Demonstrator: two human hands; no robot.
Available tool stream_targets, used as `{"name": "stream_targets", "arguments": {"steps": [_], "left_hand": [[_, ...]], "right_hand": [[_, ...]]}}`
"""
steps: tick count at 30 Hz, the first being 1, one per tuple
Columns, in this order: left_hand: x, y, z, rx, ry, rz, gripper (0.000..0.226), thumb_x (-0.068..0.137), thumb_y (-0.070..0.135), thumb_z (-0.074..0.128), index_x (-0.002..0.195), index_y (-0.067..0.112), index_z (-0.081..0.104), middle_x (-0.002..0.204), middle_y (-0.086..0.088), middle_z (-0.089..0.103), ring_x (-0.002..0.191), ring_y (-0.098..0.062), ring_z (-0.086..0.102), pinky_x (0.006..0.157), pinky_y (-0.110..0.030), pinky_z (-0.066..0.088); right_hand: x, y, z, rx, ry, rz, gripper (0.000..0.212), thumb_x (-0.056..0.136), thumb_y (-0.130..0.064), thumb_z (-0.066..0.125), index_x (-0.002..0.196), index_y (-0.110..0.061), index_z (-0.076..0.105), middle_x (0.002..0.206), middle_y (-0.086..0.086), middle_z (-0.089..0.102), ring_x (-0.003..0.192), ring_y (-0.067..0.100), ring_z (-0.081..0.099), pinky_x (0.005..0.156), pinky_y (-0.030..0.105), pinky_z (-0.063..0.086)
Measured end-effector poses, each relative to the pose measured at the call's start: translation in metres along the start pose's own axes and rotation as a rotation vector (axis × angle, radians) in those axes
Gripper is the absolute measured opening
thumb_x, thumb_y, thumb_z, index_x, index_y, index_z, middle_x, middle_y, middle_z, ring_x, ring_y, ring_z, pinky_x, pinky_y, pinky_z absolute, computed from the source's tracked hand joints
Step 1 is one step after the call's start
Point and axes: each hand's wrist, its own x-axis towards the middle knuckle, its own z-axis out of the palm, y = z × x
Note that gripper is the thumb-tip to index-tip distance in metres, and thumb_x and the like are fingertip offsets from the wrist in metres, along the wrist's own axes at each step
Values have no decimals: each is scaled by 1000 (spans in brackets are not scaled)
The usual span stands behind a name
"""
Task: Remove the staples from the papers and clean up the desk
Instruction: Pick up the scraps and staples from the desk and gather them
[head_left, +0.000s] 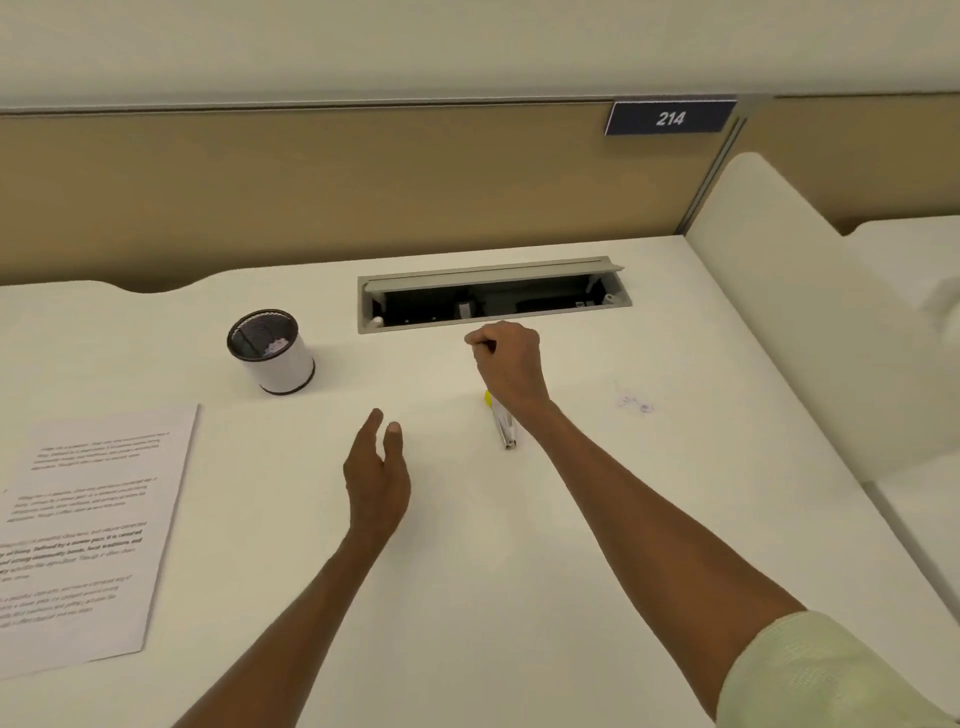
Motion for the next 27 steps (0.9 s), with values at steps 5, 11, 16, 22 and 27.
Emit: {"name": "stream_targets", "arguments": {"steps": [5,11,16,22,27], "left_hand": [[-27,47,60,-311,-161,-150,33,103,36,47,128,23,65,131,9,63,124,-8,55,113,-33,38],[-42,76,110,-484,-275,-208,27,101,36,45,102,24,69,111,11,66,102,-2,61,100,-28,42],[-43,80,126,-462,-277,-239,23,104,33,44,109,31,67,121,14,65,122,-7,58,111,-34,41],[-37,76,129,-466,-242,-244,33,107,32,40,124,17,64,131,3,64,124,-9,58,112,-36,41],[-33,74,128,-453,-246,-224,27,107,32,39,106,28,66,120,8,67,123,-11,59,107,-30,43]], "right_hand": [[-34,85,-59,-94,42,196,29,82,10,50,92,0,76,95,11,75,92,21,69,72,0,39],[-93,150,-99,-362,-31,65,33,83,-4,47,103,-2,73,105,10,74,102,26,68,89,31,50],[-132,186,-102,-511,-97,-131,41,90,-20,40,105,2,71,115,15,70,109,28,67,100,40,48],[-110,199,-101,-493,-242,-8,59,98,-36,27,134,4,52,146,18,47,139,29,40,119,41,27],[-87,206,-118,-379,-36,78,55,99,-32,36,140,3,45,151,16,39,144,25,32,120,37,23]]}}
